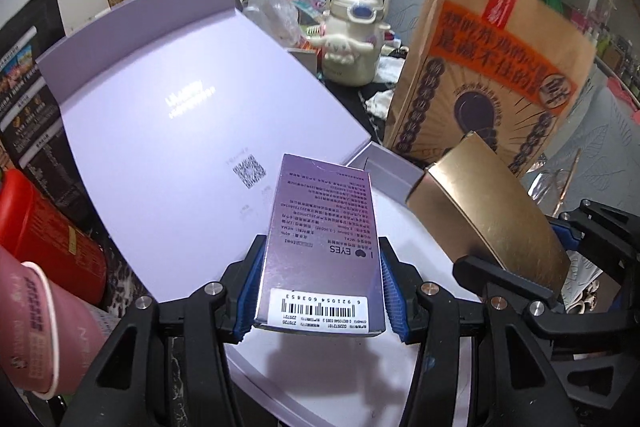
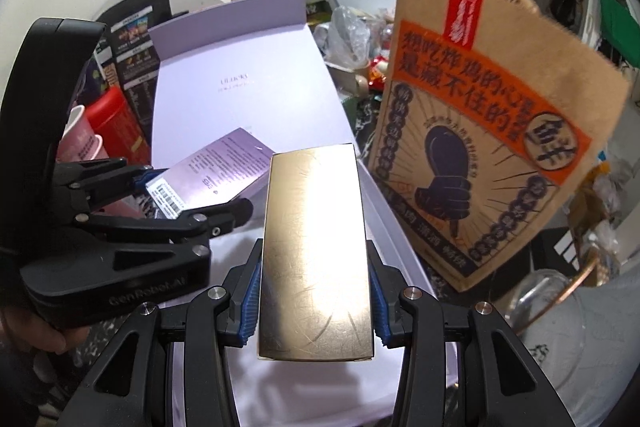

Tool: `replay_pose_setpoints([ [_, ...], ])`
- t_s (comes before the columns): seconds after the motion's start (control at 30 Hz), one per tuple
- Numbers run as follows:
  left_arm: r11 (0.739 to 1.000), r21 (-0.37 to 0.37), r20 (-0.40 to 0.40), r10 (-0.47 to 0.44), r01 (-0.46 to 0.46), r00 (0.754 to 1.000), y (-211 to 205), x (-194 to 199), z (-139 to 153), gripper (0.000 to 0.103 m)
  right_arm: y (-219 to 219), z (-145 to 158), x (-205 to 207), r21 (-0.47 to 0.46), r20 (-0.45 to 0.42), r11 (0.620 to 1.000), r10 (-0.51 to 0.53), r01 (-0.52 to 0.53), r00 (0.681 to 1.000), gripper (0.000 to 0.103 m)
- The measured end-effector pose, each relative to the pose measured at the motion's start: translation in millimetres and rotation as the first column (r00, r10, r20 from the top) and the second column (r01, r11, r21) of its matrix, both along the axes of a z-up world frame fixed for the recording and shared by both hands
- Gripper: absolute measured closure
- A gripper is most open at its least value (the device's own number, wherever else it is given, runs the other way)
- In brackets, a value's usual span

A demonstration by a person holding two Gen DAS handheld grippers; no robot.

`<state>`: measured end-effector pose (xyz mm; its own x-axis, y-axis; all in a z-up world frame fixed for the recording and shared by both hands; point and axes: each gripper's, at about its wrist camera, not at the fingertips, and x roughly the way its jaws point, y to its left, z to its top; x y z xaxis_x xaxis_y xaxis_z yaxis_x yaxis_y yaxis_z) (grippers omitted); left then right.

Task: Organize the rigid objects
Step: 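Carry the purple box and gold box together into the lavender gift box, then open the left tool releasing the purple box while the right tool releases the gold box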

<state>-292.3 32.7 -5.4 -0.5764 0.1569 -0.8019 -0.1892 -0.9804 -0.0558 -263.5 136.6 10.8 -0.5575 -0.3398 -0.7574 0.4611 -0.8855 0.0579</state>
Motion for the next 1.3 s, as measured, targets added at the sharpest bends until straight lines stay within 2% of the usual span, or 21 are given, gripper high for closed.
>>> replay_pose_setpoints([
  [0.23,1.000,0.013,0.071,0.009,-0.010,0.997,-3.3,-9.7,-20.6,0.051,-1.0,-19.6,-12.3,-0.003,0.039,1.000,0.009,-0.009,0.999,0.059],
  [0.6,0.999,-0.040,0.118,0.005,-0.001,0.993,1.6,-20.2,-41.6,0.051,-2.1,-39.7,-23.7,0.017,0.075,1.000,0.000,-0.001,0.997,0.059],
  [0.97,0.999,-0.045,0.127,0.003,0.002,0.992,1.6,-21.0,-50.0,0.051,1.4,-52.7,-30.5,0.016,0.105,1.000,-0.020,0.018,0.994,0.059],
  [1.07,0.999,-0.032,0.114,0.004,0.000,0.993,-0.2,-18.7,-47.9,0.051,2.4,-53.1,-30.8,0.014,0.107,1.000,-0.020,0.019,0.994,0.057],
  [1.3,0.999,-0.039,0.127,0.023,-0.018,0.992,-3.5,-16.2,-41.1,0.051,10.1,-40.5,-28.1,-0.006,0.080,0.999,-0.039,0.040,0.996,0.044],
])
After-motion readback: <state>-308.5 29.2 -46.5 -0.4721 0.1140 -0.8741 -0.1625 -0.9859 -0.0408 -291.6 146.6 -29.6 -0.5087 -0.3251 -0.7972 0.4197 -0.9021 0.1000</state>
